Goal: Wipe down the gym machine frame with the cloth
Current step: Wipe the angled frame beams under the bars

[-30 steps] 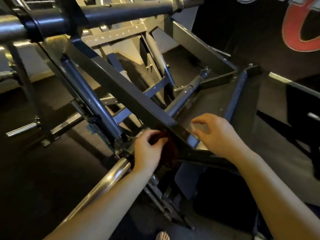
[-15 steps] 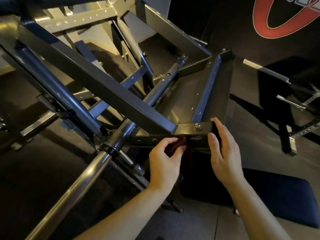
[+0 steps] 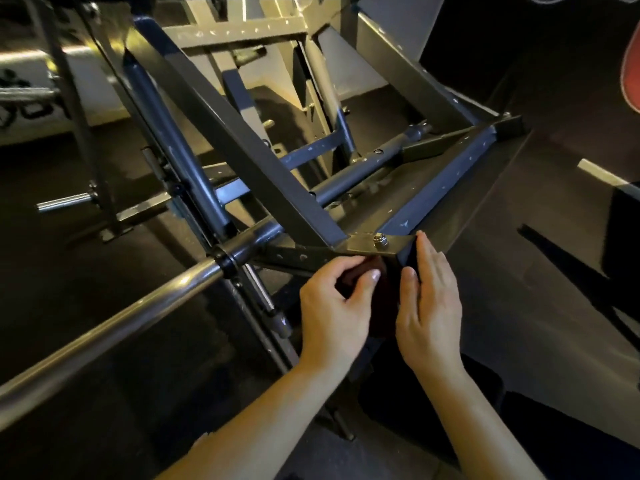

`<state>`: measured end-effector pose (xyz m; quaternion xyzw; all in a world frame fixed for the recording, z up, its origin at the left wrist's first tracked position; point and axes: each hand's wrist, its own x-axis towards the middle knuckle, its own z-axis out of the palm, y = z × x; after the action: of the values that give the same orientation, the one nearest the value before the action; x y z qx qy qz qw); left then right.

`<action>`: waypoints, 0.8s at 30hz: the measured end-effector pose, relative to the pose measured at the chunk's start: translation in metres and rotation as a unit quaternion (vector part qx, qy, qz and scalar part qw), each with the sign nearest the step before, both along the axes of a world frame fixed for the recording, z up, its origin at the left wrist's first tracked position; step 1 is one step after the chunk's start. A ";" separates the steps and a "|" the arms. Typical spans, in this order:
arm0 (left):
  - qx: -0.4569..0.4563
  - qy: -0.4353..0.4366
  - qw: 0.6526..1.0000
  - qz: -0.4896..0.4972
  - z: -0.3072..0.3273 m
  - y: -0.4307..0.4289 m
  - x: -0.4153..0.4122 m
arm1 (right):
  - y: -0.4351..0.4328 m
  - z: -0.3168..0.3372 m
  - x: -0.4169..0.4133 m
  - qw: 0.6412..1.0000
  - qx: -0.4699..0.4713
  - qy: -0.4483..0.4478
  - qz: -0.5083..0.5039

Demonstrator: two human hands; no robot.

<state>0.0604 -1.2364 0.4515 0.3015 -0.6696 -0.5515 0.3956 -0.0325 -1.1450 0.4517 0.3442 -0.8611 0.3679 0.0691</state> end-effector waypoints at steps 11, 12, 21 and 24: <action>-0.077 0.003 0.994 0.080 -0.001 0.022 -0.007 | 0.011 0.006 -0.008 0.998 0.027 -0.003 0.048; -0.092 -0.001 0.992 0.081 -0.001 0.022 -0.007 | 0.012 0.005 -0.009 0.998 0.028 0.000 0.051; -0.089 -0.040 0.990 0.097 -0.004 0.021 -0.007 | 0.013 0.009 -0.007 0.998 0.029 0.002 0.060; -0.081 -0.028 0.988 0.125 -0.007 0.015 -0.013 | 0.014 0.011 -0.006 0.997 0.038 -0.005 0.066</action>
<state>0.0471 -1.2210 0.4445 0.3655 -0.6800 -0.4330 0.4653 -0.0389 -1.1313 0.4629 0.4012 -0.8499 0.3407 0.0275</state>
